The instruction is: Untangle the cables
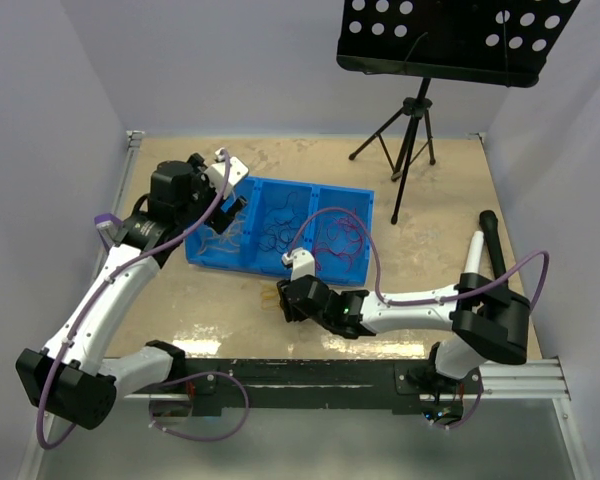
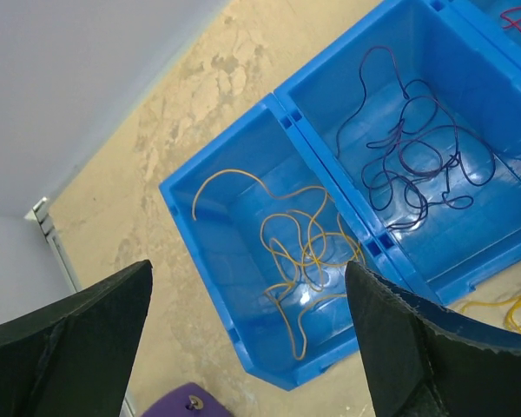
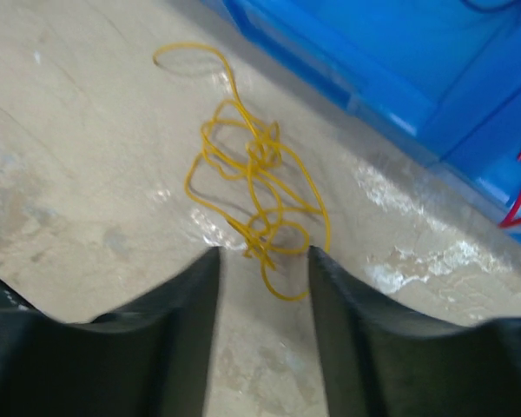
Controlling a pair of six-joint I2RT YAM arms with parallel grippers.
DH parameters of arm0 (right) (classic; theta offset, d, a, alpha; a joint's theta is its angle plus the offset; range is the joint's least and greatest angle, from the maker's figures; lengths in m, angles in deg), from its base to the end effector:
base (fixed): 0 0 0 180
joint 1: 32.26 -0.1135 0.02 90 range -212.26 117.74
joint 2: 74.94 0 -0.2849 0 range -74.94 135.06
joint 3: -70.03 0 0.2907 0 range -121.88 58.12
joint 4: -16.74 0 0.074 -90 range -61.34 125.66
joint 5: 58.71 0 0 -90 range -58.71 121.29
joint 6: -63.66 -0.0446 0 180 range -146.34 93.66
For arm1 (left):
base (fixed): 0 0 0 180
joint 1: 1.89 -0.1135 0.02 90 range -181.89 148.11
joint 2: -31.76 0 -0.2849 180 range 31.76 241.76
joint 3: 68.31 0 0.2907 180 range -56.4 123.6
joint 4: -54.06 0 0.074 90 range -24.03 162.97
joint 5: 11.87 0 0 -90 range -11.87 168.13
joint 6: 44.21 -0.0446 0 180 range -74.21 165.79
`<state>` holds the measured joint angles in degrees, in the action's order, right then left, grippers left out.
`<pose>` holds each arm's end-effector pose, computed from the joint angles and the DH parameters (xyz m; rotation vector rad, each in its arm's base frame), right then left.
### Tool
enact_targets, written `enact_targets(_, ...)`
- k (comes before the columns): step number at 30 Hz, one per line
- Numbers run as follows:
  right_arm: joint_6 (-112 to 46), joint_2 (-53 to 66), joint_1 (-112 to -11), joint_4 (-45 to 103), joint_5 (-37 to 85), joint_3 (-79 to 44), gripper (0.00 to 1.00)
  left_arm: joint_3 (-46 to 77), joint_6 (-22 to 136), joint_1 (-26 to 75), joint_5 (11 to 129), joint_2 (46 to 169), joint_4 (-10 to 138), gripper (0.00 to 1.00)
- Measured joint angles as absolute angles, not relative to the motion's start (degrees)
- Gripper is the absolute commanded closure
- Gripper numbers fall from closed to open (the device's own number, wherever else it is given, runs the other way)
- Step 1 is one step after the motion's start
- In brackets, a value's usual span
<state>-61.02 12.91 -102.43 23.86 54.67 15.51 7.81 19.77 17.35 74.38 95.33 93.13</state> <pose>0.1319 0.3135 0.1639 -0.4818 2.2118 0.5400 0.2662 -0.0960 0.3789 0.8199 1.8599 0.0079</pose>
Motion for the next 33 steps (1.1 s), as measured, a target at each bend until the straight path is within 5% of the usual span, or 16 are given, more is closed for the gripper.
enact_targets(4, -60.6, 12.7, -102.5, 22.1, 56.0, 14.5, 0.62, 9.0, 21.2, 17.4, 75.6, 96.4, 94.9, 0.03)
enact_targets(11, -60.0, 14.8, -102.4, 20.4, 56.0, 14.4, 0.50, 11.4, 23.1, 17.4, 76.1, 96.4, 95.0, 0.02)
enact_targets(15, -59.5, 17.7, -102.4, 20.4, 56.0, 13.7, 0.67, 12.5, 23.9, 17.4, 76.1, 96.4, 95.0, 0.03)
enact_targets(19, -58.6, 19.2, -102.4, 20.8, 56.3, 12.8, 1.00, 12.9, 24.0, 17.4, 76.1, 96.2, 95.0, 0.04)
enact_targets(33, -49.0, -3.8, -102.4, 28.6, 57.4, -3.0, 1.00, 12.9, 26.5, 15.1, 83.8, 92.2, 91.3, 0.00)
